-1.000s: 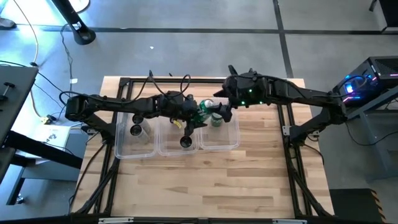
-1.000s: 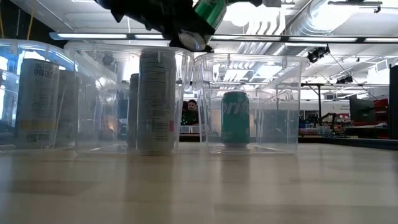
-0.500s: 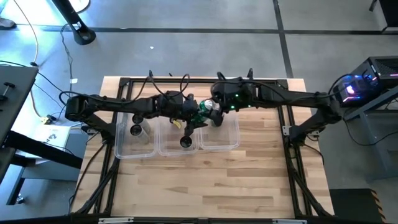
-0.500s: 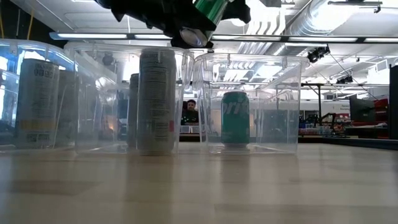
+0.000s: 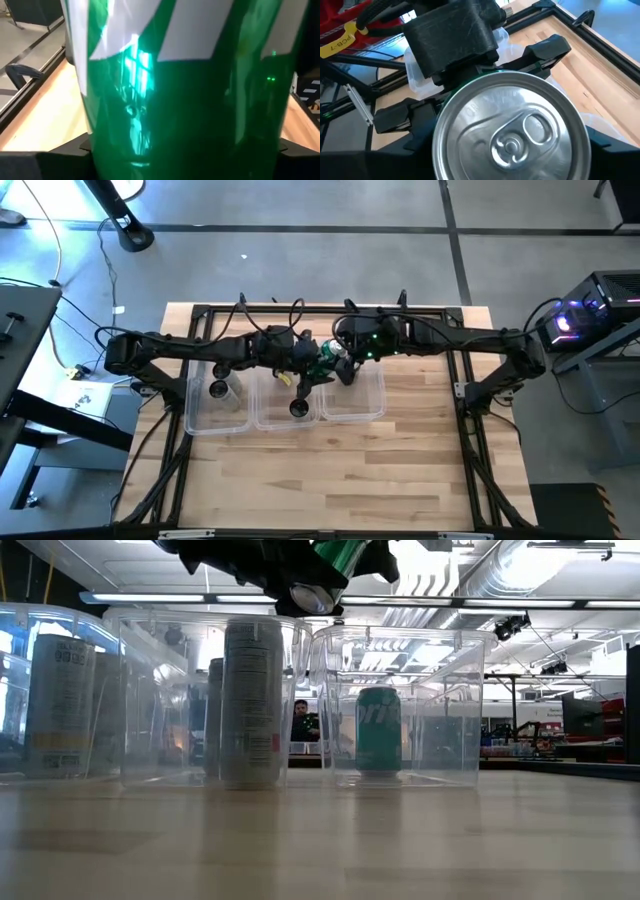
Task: Sort soda cans
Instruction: Put the green soda can into the right transparent container
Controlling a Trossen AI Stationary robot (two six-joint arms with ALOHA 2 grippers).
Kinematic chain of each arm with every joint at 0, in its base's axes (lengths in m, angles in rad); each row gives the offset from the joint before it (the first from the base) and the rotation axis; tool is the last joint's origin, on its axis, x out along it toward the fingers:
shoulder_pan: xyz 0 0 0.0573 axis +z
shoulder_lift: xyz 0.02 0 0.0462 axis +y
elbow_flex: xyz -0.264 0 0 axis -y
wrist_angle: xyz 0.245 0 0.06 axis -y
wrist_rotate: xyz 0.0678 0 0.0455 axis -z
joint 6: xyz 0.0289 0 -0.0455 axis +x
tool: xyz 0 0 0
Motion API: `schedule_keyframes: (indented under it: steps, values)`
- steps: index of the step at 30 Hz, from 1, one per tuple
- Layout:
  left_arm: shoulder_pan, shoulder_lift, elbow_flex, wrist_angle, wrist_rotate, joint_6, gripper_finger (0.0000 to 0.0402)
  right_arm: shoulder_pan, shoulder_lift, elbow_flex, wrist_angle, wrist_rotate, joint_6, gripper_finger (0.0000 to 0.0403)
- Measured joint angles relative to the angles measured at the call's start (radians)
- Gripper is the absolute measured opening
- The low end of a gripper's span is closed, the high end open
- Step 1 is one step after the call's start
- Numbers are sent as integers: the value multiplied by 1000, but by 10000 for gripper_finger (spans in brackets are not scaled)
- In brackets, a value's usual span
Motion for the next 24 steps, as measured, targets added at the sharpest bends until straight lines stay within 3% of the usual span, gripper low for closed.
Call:
schedule_keyframes:
  steps: [2, 5, 7, 12, 17, 24]
  values:
    - [0, 0, 0, -16, -1, 20, 289, 0, -5, 0, -8, 6, -4, 278]
    - [3, -14, 0, -96, 2, 52, 358, -2, -25, 3, -82, 27, -14, 278]
    - [12, -27, 0, -142, 3, 77, 383, -6, -46, 18, -142, 56, -26, 278]
    - [58, -95, 0, -280, 3, 49, 359, -11, -96, 29, -265, 119, -26, 278]
    - [125, -200, 0, -303, 23, -26, 351, 14, -106, 7, -338, 154, 1, 278]
    - [195, -375, -3, -166, 28, -114, 351, 81, -102, -264, -89, 115, 116, 278]
